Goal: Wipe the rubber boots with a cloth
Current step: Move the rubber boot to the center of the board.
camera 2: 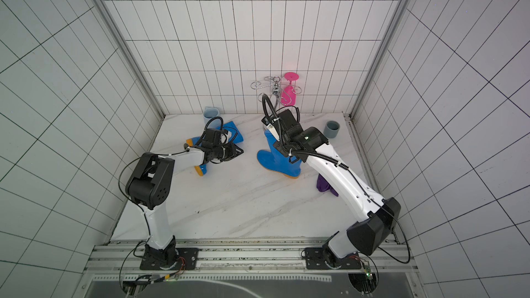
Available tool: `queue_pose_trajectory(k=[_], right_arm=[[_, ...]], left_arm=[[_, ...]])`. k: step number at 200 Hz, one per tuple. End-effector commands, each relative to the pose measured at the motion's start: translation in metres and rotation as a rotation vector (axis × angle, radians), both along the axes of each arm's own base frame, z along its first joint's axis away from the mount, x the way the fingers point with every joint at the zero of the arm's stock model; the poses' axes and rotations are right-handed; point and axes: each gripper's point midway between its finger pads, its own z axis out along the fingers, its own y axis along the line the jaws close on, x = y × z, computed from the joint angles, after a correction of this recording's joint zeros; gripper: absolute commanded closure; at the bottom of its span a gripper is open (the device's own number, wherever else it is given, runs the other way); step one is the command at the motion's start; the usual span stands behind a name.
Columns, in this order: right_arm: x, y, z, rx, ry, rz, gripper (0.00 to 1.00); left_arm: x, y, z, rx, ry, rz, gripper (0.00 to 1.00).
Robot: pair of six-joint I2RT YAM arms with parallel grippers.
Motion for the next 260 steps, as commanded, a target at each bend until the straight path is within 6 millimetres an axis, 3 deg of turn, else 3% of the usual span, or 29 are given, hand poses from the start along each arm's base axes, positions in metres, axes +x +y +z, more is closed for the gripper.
queue_pose_trajectory(k=[1,73,114,122,145,161,191,203,221,240,260], right_arm=[[0.009,-0.002,0.011,-0.092,-0.102,0.061,1.00],[0.036,-0.039,-0.032,-0.181,-0.089,0.154,1.00],[0.055,-0.051,-0.037,-0.169,-0.113,0.140,1.00],[0.056,-0.049,-0.033,-0.145,-0.120,0.136,0.97],[0.057,-0.043,-0.012,-0.044,-0.170,0.104,0.68],[0.053,-0.040,0.007,0.024,-0.208,0.073,0.57],[0.039,-0.037,0.057,0.168,-0.335,-0.033,0.48],[0.026,-0.036,0.081,0.272,-0.382,-0.063,0.42],[0.001,-0.039,0.112,0.452,-0.424,-0.105,0.40],[-0.024,-0.042,0.125,0.634,-0.400,-0.148,0.38],[-0.047,-0.042,0.112,0.759,-0.288,-0.190,0.39]], left_arm=[[0.004,-0.012,0.003,-0.021,-0.009,-0.025,0.72],[-0.002,-0.014,0.006,-0.027,-0.007,-0.044,0.72],[-0.002,-0.013,-0.002,-0.030,0.004,-0.048,0.72],[-0.001,-0.014,-0.002,-0.033,0.003,-0.050,0.72],[0.006,-0.018,-0.001,-0.047,-0.004,-0.057,0.72],[0.013,-0.021,0.000,-0.060,-0.013,-0.059,0.72],[0.028,-0.026,-0.001,-0.079,-0.021,-0.054,0.72],[0.035,-0.029,-0.001,-0.085,-0.025,-0.054,0.72],[0.046,-0.031,0.000,-0.097,-0.034,-0.046,0.72],[0.058,-0.035,0.005,-0.113,-0.048,-0.043,0.72],[0.069,-0.041,0.011,-0.138,-0.059,-0.045,0.71]])
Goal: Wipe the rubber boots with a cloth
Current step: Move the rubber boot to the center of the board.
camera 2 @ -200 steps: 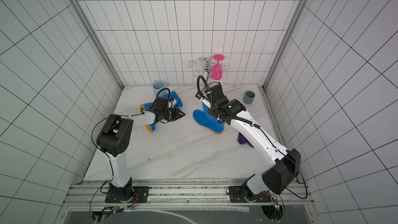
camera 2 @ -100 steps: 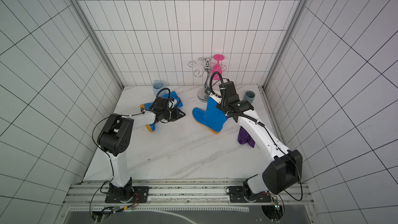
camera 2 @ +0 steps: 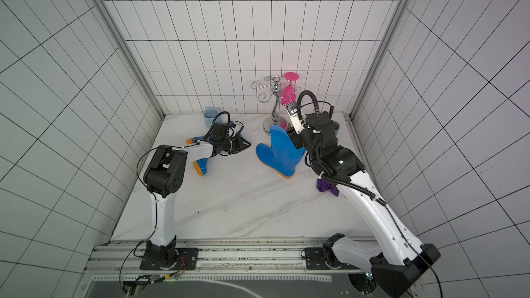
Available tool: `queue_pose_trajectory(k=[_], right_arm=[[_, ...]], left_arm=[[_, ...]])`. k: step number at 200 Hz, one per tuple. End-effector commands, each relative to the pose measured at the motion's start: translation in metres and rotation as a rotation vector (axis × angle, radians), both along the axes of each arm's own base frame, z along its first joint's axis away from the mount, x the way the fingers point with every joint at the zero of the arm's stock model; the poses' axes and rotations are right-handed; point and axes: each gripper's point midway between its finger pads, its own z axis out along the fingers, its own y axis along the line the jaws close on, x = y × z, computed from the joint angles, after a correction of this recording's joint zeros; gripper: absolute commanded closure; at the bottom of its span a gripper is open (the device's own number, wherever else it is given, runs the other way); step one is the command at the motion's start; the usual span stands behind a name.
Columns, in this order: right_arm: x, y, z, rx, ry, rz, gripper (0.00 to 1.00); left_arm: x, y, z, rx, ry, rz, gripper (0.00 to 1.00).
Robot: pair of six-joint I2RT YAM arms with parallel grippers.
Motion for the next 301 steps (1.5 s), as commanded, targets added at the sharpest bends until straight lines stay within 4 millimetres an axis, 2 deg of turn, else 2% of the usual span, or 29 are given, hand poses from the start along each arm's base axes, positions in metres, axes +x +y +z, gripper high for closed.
queue_pose_trajectory(k=[1,20,37,59,88,130,180,202,246,301], right_arm=[[-0.023,0.001,-0.002,0.268,0.119,-0.020,0.39],[-0.039,0.012,-0.041,0.364,0.284,0.007,0.42],[-0.056,0.028,-0.090,0.427,0.427,0.051,0.46],[-0.077,0.037,-0.147,0.518,0.539,0.060,0.47],[-0.090,0.030,-0.195,0.585,0.586,0.020,0.47],[-0.089,0.033,-0.265,0.556,0.684,-0.033,0.48],[-0.068,0.038,-0.314,0.551,0.700,-0.083,0.49],[-0.055,0.041,-0.324,0.569,0.699,-0.088,0.49],[-0.035,0.042,-0.343,0.587,0.726,-0.099,0.50],[-0.021,0.038,-0.359,0.592,0.747,-0.120,0.51]], left_arm=[[0.018,-0.008,0.012,-0.047,-0.036,-0.002,0.71],[0.027,-0.014,0.015,-0.063,-0.047,-0.003,0.71],[0.033,-0.020,0.015,-0.088,-0.051,-0.004,0.71],[0.037,-0.031,0.012,-0.125,-0.049,-0.008,0.71],[0.036,-0.045,0.004,-0.141,-0.040,-0.025,0.71],[0.038,-0.056,-0.004,-0.141,-0.045,-0.036,0.71],[0.045,-0.061,-0.011,-0.141,-0.039,-0.045,0.71],[0.045,-0.061,-0.014,-0.136,-0.037,-0.048,0.70],[0.038,-0.062,-0.032,-0.120,-0.008,-0.064,0.70],[0.024,-0.072,-0.042,-0.108,0.008,-0.103,0.70]])
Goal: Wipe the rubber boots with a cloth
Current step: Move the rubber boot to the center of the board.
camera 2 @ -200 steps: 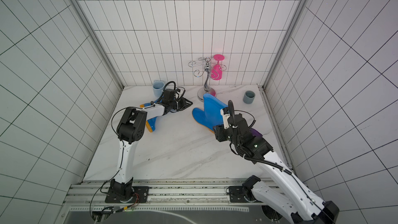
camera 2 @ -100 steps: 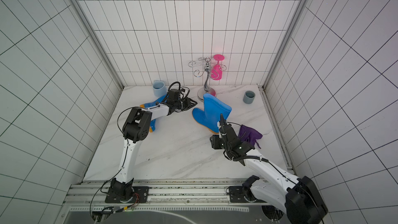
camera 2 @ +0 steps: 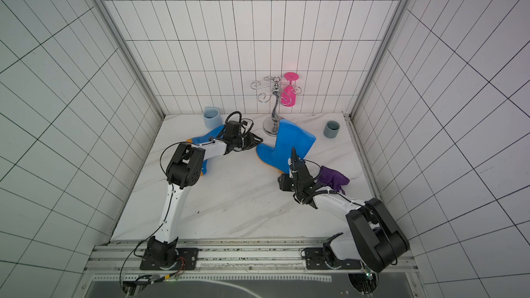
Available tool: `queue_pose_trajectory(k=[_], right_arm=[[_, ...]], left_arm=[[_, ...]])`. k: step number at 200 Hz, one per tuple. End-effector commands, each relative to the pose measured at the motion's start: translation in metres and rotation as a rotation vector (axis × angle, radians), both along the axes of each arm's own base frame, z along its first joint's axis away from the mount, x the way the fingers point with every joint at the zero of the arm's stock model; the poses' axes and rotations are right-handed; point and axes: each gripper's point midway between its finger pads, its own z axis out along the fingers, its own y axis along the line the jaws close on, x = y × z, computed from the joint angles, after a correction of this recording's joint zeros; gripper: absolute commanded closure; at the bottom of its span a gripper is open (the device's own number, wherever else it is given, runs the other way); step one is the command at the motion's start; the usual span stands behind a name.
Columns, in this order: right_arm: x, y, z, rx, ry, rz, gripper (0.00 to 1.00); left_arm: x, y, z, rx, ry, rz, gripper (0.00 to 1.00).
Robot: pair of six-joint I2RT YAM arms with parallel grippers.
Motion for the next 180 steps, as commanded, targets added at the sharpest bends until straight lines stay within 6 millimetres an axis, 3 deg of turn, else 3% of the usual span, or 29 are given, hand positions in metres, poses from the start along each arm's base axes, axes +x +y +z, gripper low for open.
queue_pose_trajectory(k=[1,57,117,144,180], right_arm=[[0.004,-0.002,-0.007,0.015,-0.003,-0.005,0.51],[0.007,-0.021,-0.016,-0.077,0.000,-0.047,0.52],[0.021,-0.063,-0.008,-0.167,-0.016,-0.121,0.51],[0.027,-0.080,0.012,-0.178,-0.043,-0.161,0.52],[0.025,-0.094,0.065,-0.181,-0.105,-0.212,0.51]], left_arm=[[-0.015,-0.011,-0.016,0.010,0.023,-0.047,0.70],[-0.052,-0.028,-0.019,0.016,0.038,-0.109,0.70],[-0.111,-0.043,-0.023,0.027,0.064,-0.181,0.70],[-0.141,-0.059,-0.029,0.044,0.079,-0.236,0.70],[-0.172,-0.083,-0.032,0.047,0.086,-0.299,0.70]])
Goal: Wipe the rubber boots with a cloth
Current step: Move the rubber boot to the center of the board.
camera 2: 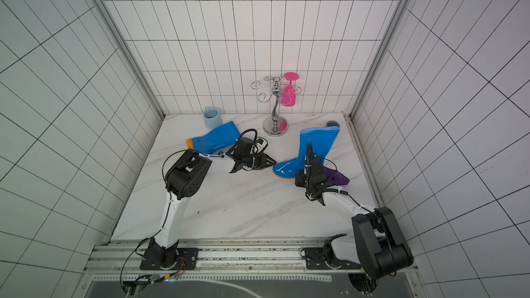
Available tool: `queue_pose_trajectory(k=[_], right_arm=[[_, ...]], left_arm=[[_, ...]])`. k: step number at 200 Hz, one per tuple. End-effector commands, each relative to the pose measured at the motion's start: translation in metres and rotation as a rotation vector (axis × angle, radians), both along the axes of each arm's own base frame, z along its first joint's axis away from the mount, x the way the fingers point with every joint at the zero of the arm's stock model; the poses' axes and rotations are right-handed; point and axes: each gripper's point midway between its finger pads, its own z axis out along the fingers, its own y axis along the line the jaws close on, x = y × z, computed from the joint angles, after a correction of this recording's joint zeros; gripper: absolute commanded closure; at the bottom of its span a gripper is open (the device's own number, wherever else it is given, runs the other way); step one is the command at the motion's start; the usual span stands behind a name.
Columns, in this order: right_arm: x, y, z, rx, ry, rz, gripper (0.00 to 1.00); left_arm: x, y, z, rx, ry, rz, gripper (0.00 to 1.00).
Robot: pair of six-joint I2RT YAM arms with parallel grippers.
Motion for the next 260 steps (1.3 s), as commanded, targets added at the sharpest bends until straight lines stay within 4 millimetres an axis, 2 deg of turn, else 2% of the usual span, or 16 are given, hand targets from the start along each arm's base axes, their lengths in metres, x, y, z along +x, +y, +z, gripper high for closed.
queue_pose_trajectory(k=[1,40,79,104,135,203,260], right_arm=[[0.012,-0.009,0.054,-0.021,-0.073,-0.033,0.51],[0.005,-0.017,0.132,0.037,-0.159,-0.107,0.52],[0.000,-0.029,0.221,0.096,-0.303,-0.194,0.53],[-0.001,-0.043,0.260,0.083,-0.338,-0.268,0.54],[0.003,-0.055,0.277,0.067,-0.314,-0.363,0.57],[0.028,-0.056,0.283,0.068,-0.233,-0.439,0.54],[0.019,-0.066,0.304,0.072,-0.263,-0.478,0.47]], left_arm=[[-0.032,-0.009,-0.020,0.050,0.051,-0.045,0.70],[-0.055,-0.027,-0.022,0.046,0.059,-0.090,0.70],[-0.070,-0.035,-0.020,0.036,0.059,-0.115,0.70],[-0.075,-0.037,-0.019,0.027,0.059,-0.123,0.70],[-0.080,-0.040,-0.018,0.013,0.058,-0.134,0.70],[-0.083,-0.045,-0.008,-0.015,0.047,-0.151,0.70],[-0.083,-0.047,-0.009,-0.041,0.055,-0.153,0.70]])
